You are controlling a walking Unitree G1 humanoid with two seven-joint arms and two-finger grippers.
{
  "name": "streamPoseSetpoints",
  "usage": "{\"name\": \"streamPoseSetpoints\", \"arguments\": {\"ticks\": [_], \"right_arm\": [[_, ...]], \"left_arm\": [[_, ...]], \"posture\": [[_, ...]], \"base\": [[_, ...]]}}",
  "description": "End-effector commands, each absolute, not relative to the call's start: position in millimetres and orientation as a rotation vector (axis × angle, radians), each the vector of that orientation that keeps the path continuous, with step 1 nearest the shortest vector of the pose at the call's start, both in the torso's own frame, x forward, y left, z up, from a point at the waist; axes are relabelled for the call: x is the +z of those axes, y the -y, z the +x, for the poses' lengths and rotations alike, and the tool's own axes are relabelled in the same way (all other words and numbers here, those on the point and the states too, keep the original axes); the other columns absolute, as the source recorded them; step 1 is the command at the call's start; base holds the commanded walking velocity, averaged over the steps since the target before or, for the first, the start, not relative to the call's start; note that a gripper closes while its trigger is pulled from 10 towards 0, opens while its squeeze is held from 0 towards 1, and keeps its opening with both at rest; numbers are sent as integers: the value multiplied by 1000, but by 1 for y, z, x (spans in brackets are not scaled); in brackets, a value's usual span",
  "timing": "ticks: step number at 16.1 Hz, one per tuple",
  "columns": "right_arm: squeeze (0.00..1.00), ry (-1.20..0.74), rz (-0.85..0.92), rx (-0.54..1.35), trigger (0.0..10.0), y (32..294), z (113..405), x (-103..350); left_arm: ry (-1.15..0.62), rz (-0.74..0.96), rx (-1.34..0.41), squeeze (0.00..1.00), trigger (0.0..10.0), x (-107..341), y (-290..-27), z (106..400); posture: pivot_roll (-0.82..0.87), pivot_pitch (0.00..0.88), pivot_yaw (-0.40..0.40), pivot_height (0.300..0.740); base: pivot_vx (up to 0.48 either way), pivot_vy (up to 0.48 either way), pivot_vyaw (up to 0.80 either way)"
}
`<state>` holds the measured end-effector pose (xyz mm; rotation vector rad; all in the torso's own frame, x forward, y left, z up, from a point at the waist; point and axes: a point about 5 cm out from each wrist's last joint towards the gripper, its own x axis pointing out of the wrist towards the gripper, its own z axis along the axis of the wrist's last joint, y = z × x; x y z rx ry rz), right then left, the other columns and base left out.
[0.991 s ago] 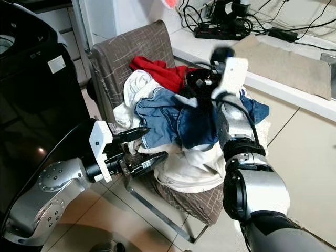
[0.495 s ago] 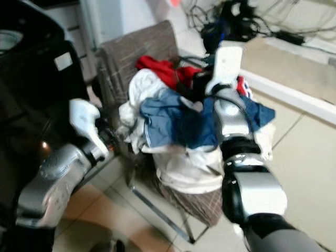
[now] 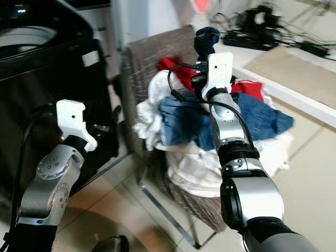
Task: Clothes washing
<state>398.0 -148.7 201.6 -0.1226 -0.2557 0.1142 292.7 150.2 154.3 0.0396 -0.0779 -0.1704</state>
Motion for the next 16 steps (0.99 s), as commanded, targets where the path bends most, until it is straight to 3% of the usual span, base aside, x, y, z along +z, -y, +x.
{"name": "streamPoseSetpoints", "arguments": {"ticks": [1,5,7,9,16], "right_arm": [[0,287,-119,128,0,147,397,207],[0,293,-111,145,0,144,397,207],[0,279,-99,200,0,132,394,198],[0,278,-103,216,0,129,394,198],[0,222,-114,236,0,130,393,186]], "left_arm": [[88,55,-133,0,10000,155,-152,294],[76,71,-95,0,10000,153,-155,295],[24,180,-31,0,10000,142,-155,296],[32,173,23,0,10000,142,-157,297],[53,198,49,0,10000,144,-153,297]], "posture": [[28,0,-45,740],[28,0,-45,740],[30,0,-47,740],[27,0,-46,740],[32,0,-48,740]], "base": [[0,0,606],[0,0,605],[0,-480,563],[0,-480,563],[0,0,524]]}}
